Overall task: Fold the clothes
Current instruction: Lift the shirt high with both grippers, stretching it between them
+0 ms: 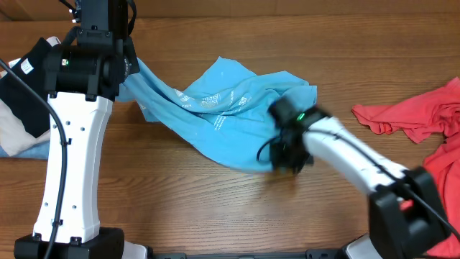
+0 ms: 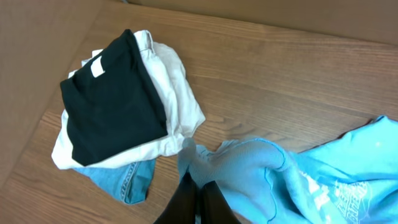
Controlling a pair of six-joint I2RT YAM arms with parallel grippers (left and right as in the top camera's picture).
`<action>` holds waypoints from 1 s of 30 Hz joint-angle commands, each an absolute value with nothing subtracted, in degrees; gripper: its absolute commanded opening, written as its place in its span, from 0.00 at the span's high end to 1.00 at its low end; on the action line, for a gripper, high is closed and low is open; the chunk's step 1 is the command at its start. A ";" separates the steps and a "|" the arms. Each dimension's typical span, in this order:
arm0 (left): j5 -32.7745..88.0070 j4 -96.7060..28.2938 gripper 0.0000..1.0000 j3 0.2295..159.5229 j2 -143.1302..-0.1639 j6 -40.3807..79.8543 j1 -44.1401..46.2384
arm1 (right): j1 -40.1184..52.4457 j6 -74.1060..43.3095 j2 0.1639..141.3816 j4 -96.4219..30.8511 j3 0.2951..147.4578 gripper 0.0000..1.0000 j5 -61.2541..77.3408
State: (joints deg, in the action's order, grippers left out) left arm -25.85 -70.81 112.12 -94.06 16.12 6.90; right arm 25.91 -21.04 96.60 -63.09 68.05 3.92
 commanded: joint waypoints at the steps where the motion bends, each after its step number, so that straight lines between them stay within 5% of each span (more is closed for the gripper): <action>1: -25.98 -70.98 0.96 112.99 -94.39 16.69 7.09 | 22.17 -16.51 92.73 -66.89 78.41 0.96 -0.80; 15: -26.04 -71.09 0.96 112.99 -92.23 16.71 7.11 | 6.50 -13.21 92.68 -78.54 106.10 0.96 -5.54; 30: -20.10 -72.38 0.96 112.99 -87.70 13.04 7.11 | -4.32 -7.60 92.68 -78.00 113.01 0.96 -5.50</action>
State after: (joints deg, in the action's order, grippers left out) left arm -23.62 -72.49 112.12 -88.71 14.76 6.90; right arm -3.40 -9.39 94.02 -78.50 111.33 -4.84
